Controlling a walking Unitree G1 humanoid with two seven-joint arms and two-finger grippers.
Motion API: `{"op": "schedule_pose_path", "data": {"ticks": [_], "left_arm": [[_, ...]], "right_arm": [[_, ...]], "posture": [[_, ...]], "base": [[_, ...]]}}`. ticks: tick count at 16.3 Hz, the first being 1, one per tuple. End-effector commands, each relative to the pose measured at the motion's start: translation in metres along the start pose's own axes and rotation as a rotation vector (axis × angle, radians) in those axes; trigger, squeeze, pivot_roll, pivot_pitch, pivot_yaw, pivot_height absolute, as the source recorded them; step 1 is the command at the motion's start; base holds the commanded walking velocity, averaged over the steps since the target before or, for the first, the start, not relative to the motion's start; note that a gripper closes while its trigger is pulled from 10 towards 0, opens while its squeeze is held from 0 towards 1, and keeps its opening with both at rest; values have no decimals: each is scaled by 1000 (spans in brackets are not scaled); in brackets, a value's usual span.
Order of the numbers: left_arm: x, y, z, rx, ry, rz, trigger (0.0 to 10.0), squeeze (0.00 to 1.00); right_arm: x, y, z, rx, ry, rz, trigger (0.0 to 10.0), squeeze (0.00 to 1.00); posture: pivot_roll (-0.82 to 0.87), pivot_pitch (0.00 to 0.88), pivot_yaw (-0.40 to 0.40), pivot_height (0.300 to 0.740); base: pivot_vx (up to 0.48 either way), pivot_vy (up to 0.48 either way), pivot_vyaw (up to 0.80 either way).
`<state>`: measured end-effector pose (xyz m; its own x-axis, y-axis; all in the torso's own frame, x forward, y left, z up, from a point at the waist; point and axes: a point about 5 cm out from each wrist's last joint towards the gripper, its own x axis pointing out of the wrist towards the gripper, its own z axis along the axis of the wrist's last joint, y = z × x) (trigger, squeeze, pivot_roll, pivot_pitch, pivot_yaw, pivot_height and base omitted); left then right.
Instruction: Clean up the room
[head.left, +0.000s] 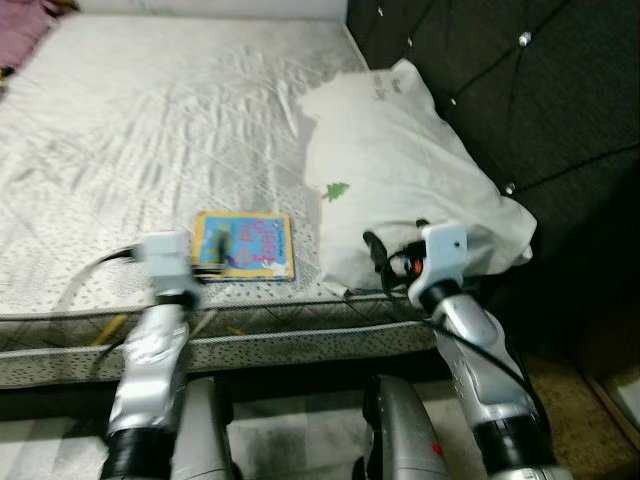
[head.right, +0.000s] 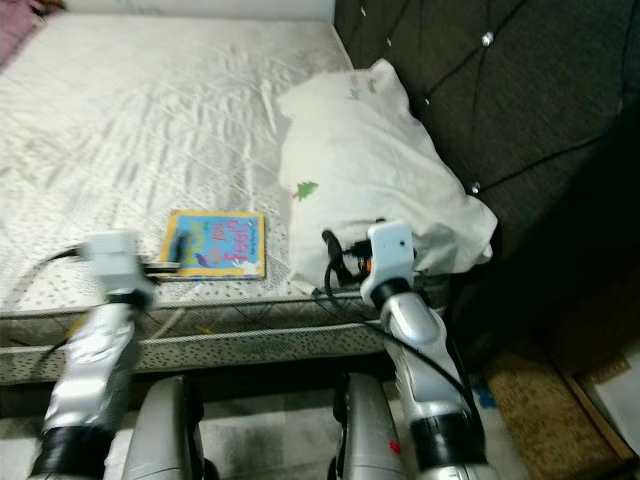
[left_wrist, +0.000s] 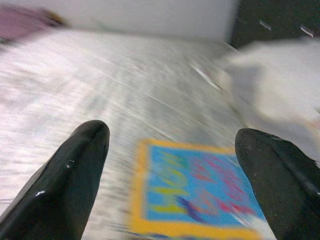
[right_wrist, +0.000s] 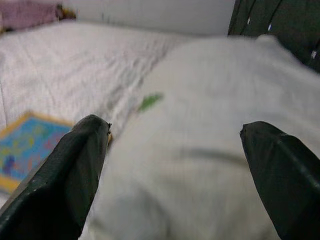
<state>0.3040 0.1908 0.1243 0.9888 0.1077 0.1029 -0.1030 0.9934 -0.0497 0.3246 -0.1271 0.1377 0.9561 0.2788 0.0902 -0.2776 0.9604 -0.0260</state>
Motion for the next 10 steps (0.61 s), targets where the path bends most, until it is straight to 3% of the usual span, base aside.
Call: {"op": "schedule_pose_path", "data": {"ticks": [1,6,8,10], "left_arm": [[-2,1,12,5,-68,14,10000,0],[-4,1,17,20,-105,19,10000,0],[-13,-1,12,-6,-81,13,10000,0],[-18,-3,10,27,-73,13,10000,0]], "right_arm": [[4,-4,4,29,-27,-40,10000,0],[18,2,19,129,-100,-64,10000,0],[19,7,19,161,-111,-71,10000,0],[16,6,15,193,-93,-95,10000,0]], "posture": [[28,0,-35,532],[37,0,-33,557],[19,0,-24,586],[19,0,-31,605]], "base": [[0,0,0],[0,0,0],[0,0,0],[0,0,0]]}}
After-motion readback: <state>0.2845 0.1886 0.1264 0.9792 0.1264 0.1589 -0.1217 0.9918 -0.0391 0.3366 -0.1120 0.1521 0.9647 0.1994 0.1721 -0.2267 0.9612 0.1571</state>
